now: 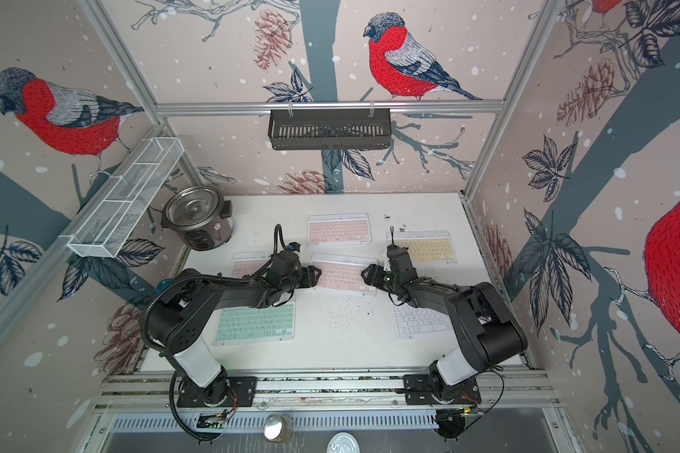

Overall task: Stack the numeric keypads
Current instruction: Pick up the numeric keypad from the center of the board.

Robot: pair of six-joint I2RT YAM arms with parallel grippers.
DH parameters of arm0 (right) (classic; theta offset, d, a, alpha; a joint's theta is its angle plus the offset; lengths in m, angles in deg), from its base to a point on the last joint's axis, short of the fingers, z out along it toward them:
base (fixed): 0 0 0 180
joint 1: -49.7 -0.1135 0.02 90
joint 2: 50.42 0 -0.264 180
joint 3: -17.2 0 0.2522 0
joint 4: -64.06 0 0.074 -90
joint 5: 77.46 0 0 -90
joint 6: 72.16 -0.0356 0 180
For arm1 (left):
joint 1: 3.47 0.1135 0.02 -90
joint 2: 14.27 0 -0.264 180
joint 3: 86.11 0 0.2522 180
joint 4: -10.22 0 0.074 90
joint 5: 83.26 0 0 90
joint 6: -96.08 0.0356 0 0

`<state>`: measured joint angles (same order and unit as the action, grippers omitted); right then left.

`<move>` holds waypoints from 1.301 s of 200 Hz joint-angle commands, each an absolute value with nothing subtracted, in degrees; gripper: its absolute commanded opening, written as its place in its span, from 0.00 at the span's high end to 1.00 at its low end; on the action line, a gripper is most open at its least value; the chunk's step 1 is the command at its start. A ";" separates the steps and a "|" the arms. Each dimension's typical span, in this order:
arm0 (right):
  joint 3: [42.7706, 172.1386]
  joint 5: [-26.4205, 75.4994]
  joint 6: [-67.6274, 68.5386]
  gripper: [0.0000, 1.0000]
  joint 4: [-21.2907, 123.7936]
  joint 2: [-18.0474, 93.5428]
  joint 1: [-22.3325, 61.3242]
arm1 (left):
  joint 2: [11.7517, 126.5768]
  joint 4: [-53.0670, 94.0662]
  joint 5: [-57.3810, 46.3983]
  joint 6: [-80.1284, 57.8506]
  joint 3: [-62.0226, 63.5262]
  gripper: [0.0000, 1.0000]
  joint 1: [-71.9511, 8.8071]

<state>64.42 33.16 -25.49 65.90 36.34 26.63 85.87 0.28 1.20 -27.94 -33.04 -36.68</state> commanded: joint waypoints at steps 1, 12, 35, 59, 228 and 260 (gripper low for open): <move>64.13 55.50 -30.93 0.31 81.43 32.91 26.97 | 87.07 9.97 -12.42 -29.87 -34.01 0.39 -37.31; 63.80 56.80 -31.99 0.31 82.40 31.12 27.73 | 86.99 9.63 -12.83 -29.94 -34.17 0.39 -37.31; 63.02 58.42 -33.34 0.31 83.60 28.93 28.49 | 86.64 9.09 -13.57 -30.00 -34.64 0.39 -37.31; 61.75 59.40 -34.32 0.31 84.90 28.33 28.35 | 86.02 8.79 -14.07 -29.87 -34.91 0.39 -37.31; 69.31 42.78 -17.12 0.47 56.04 24.06 30.80 | 86.21 10.80 -10.17 -31.27 -34.38 0.39 -37.31; 69.90 42.33 -15.80 0.54 54.29 23.31 31.11 | 86.04 10.89 -9.78 -31.30 -34.47 0.39 -37.31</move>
<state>69.16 43.35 -18.02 55.10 24.02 30.98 85.39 -1.03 -11.13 -29.99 -33.85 -37.19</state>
